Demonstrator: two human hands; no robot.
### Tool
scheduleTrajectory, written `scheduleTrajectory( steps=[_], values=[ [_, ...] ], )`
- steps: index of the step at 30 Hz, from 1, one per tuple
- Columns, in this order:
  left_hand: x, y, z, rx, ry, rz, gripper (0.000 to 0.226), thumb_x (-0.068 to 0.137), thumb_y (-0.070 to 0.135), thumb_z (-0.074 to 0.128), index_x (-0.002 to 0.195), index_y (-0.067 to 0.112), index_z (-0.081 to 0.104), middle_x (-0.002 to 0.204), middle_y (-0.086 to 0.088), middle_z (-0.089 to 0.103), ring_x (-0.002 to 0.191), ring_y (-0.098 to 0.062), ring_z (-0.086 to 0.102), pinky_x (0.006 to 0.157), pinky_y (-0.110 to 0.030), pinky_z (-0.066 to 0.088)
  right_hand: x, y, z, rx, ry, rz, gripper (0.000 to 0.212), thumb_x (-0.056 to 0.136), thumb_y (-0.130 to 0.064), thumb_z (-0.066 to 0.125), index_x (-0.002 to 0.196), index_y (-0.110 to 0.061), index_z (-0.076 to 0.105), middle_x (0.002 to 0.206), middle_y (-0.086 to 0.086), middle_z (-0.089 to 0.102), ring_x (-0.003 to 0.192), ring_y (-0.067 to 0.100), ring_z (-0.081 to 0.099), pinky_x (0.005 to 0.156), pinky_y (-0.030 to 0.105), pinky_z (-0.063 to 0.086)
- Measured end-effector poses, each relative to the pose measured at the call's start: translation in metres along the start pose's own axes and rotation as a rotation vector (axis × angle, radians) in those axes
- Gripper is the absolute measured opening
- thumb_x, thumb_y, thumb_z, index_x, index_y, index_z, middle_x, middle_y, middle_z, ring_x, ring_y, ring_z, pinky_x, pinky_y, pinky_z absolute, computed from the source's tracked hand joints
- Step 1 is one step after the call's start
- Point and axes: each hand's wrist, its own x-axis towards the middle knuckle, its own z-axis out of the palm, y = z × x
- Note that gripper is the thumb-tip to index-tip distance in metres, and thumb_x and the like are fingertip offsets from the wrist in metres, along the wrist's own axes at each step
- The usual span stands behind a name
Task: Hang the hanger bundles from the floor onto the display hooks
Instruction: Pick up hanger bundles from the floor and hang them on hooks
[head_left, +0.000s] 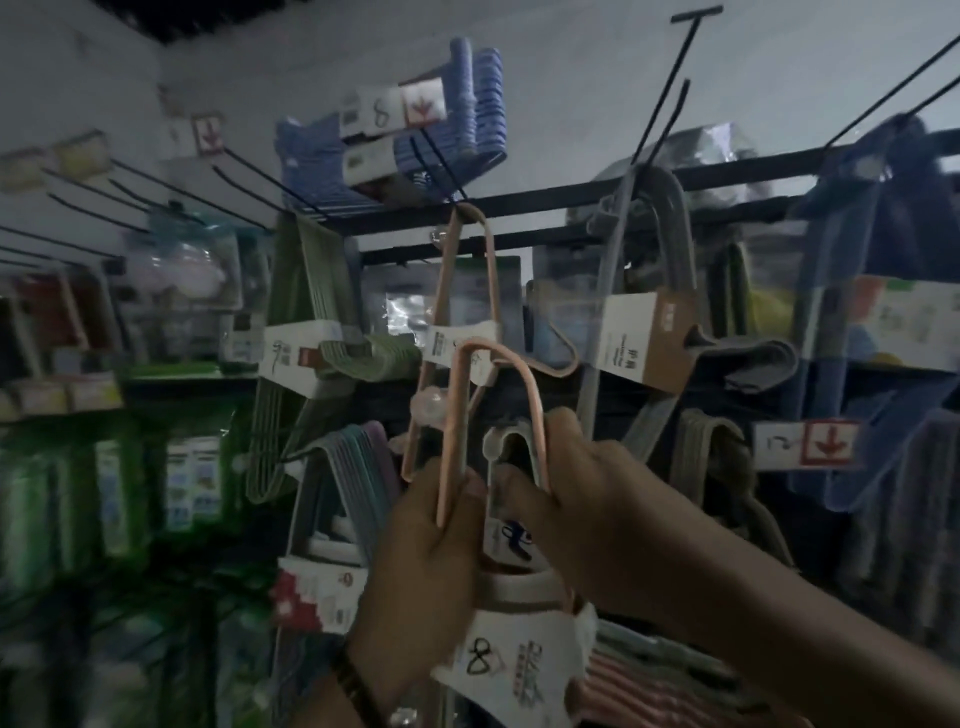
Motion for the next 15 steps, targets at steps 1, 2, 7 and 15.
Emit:
scheduleTrajectory(
  steps=[1,2,7,15],
  values=[
    [0.004,0.003,-0.01,0.008,0.021,0.007,0.029,0.104,0.05,0.052,0.099,0.028,0.068,0.084,-0.02,0.064,0.075,-0.046,0.064,0.071,-0.064,0.057,0.007,-0.008,0.004,-0.008,0.022,0.006,0.024,0.105,-0.052,0.052,0.097,-0.031,0.042,0.073,-0.002,0.066,0.048,0.009,0.063,0.041,0.02,0.044],
    [0.01,0.007,-0.021,0.008,0.032,0.015,0.029,0.105,0.05,0.052,0.1,0.026,0.068,0.087,-0.024,0.064,0.079,-0.047,0.064,0.075,-0.065,0.057,0.016,-0.018,0.006,-0.013,0.039,0.015,0.021,0.106,-0.049,0.051,0.098,-0.03,0.044,0.075,-0.002,0.067,0.051,0.011,0.063,0.041,0.024,0.047],
    [0.069,0.025,-0.079,-0.085,0.018,0.075,0.032,0.108,0.042,0.053,0.105,0.016,0.07,0.097,-0.017,0.074,0.088,-0.038,0.073,0.084,-0.062,0.06,0.077,-0.085,0.002,-0.164,0.202,-0.01,0.016,0.102,-0.033,0.052,0.088,-0.026,0.054,0.077,-0.004,0.065,0.058,0.012,0.065,0.037,0.025,0.049],
    [0.19,0.051,-0.13,-0.073,-0.1,0.067,0.052,0.1,0.054,0.057,0.092,0.005,0.072,0.071,-0.002,0.075,0.063,-0.021,0.072,0.066,-0.034,0.053,0.182,-0.166,-0.03,-0.483,0.249,0.121,0.021,0.098,-0.02,0.055,0.078,-0.013,0.056,0.08,0.006,0.062,0.065,0.018,0.059,0.05,0.031,0.047]
  ],
)
